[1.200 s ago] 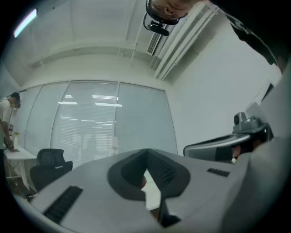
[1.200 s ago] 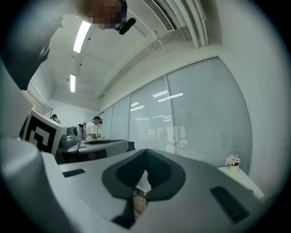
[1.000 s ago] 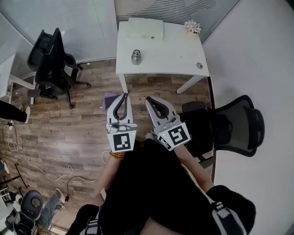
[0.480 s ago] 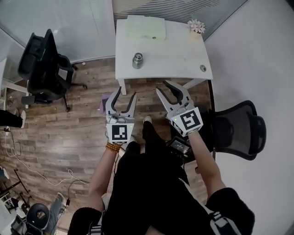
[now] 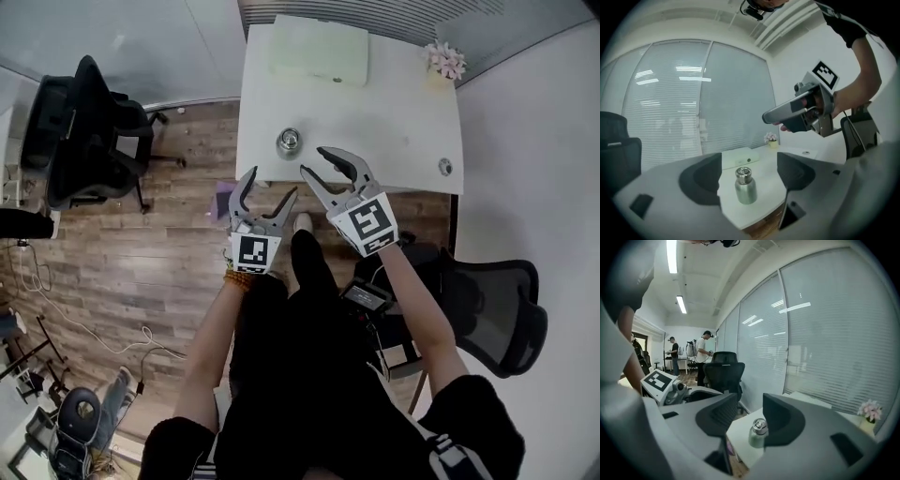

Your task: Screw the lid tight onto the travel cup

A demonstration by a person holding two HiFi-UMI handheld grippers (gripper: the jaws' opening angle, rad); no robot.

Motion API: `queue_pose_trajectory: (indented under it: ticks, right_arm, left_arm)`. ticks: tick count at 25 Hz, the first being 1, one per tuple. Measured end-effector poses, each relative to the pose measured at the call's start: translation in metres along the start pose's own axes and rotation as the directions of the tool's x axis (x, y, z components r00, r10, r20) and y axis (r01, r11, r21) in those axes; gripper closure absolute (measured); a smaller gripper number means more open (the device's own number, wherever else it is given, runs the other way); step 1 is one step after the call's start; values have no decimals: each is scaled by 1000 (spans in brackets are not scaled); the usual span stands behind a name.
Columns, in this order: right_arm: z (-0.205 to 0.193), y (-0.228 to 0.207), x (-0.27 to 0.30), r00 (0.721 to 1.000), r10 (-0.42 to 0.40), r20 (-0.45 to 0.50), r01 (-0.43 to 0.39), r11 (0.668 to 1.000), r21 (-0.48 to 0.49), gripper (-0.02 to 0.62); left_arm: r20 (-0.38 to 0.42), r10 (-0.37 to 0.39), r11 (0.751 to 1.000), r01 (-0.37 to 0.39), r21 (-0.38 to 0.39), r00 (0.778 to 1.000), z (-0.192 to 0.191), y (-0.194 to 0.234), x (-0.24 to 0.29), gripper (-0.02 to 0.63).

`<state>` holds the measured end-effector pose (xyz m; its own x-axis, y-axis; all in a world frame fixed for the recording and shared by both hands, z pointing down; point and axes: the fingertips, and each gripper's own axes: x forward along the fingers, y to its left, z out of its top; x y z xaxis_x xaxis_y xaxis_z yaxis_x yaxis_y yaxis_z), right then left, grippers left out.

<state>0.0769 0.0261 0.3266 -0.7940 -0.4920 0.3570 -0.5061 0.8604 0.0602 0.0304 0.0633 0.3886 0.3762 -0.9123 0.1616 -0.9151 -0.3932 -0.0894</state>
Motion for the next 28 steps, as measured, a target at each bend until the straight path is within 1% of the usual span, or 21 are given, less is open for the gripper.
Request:
queue_pose_trajectory:
  ticks: [2, 4, 7, 9, 11, 14, 16, 19, 23, 25, 26, 28]
  right_arm:
    - [-16, -9, 22, 999, 26, -32, -26, 1000, -1, 420]
    - [-36, -18, 46, 997, 37, -72, -36, 999, 16, 416]
    - [-72, -19, 77, 986, 55, -157, -52, 998, 23, 393]
    - [-86, -22, 95, 980, 46, -191, -46, 999, 6, 364]
    - [-92, -25, 108, 978, 29, -204, -29, 1000, 2, 357]
    - [-102, -22, 121, 972, 7, -236, -5, 1000, 10, 348]
    - [-111, -25, 127, 964, -13, -264, 18, 1000, 15, 347]
    - [-124, -26, 134, 956, -14, -294, 35, 997, 66, 334]
    - [-127, -26, 140, 955, -15, -295, 39, 996, 78, 348]
    - [-127, -27, 139, 956, 6, -293, 14, 998, 64, 351]
    - [-128, -27, 139, 956, 27, -292, -13, 999, 51, 351]
    - [-128, -24, 138, 951, 95, -294, -92, 995, 23, 353]
  left_arm:
    - [-49, 26, 1000, -27, -2, 998, -23, 7, 20, 243]
    - [-98, 40, 999, -40, -1, 994, -50, 14, 39, 239]
    - [-173, 29, 999, -31, -12, 985, -96, 16, 60, 238]
    - [-192, 22, 1000, -24, -12, 981, -118, 19, 77, 236]
    - [-196, 25, 999, -29, -17, 980, -133, 24, 91, 233]
    - [-188, 23, 1000, -25, -9, 982, -145, 24, 102, 229]
    - [-170, 9, 1000, -12, -16, 985, -146, 19, 109, 225]
    - [-151, -7, 999, 2, -34, 988, -146, 13, 119, 212]
    - [-172, 12, 1000, -14, -12, 985, -151, 15, 131, 213]
    - [-175, 4, 1000, -5, -4, 985, -151, 14, 135, 245]
    - [-170, -10, 1000, 8, -8, 985, -151, 14, 136, 248]
    - [-156, -56, 998, 53, -19, 986, -150, 13, 135, 253]
